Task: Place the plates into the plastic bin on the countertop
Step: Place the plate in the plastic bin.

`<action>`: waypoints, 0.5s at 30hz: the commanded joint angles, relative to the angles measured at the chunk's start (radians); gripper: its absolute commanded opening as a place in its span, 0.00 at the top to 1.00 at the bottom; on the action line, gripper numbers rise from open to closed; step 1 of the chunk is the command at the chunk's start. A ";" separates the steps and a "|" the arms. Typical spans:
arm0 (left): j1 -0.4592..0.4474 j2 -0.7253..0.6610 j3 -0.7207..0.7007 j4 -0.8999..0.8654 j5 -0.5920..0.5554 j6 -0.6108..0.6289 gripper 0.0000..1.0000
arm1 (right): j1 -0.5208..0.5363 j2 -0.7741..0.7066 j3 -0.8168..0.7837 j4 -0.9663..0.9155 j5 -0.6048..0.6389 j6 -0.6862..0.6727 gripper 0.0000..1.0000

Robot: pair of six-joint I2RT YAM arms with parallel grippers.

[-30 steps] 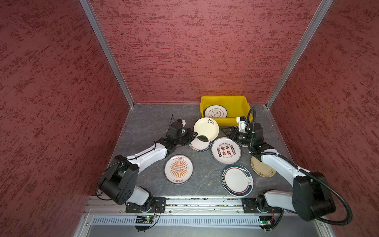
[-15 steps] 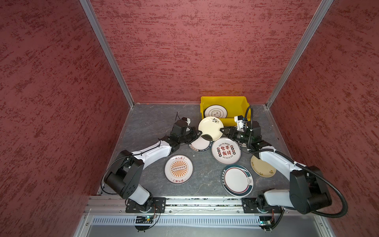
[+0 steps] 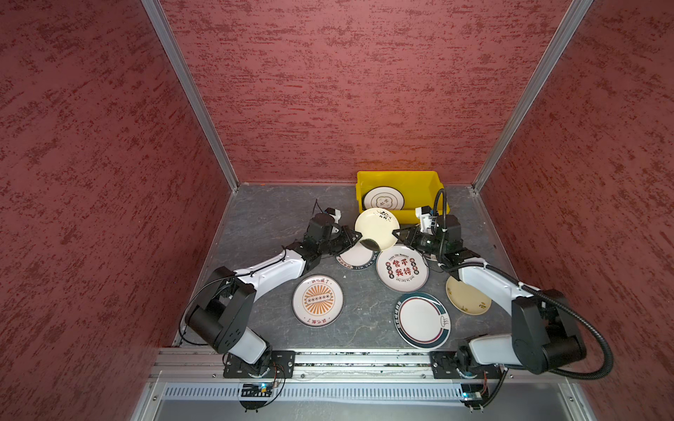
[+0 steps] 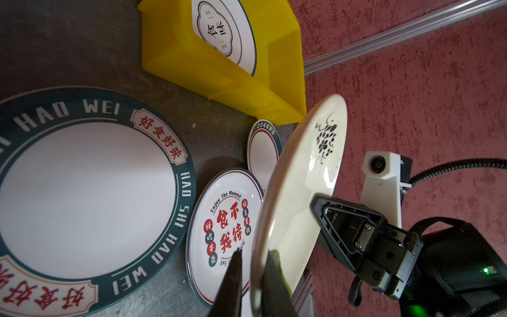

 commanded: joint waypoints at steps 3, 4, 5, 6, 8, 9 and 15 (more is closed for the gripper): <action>0.061 -0.071 -0.020 -0.005 -0.006 0.024 0.32 | 0.003 -0.004 0.037 0.013 0.008 -0.008 1.00; 0.071 -0.086 -0.028 -0.009 -0.008 0.030 0.29 | 0.003 -0.004 0.038 0.013 0.010 -0.009 1.00; 0.083 -0.106 -0.037 -0.015 -0.015 0.035 0.25 | 0.003 -0.002 0.039 0.012 0.012 -0.005 1.00; 0.093 -0.127 -0.046 -0.023 -0.020 0.043 0.20 | 0.003 -0.001 0.041 0.012 0.014 -0.004 1.00; 0.113 -0.159 -0.061 -0.039 -0.027 0.058 0.12 | 0.002 0.000 0.042 0.013 0.014 -0.002 1.00; 0.121 -0.171 -0.067 -0.045 -0.026 0.065 0.11 | 0.001 0.001 0.043 0.012 0.018 -0.003 1.00; 0.189 -0.248 -0.124 -0.061 -0.020 0.077 0.01 | 0.002 0.001 0.072 -0.044 0.041 -0.025 1.00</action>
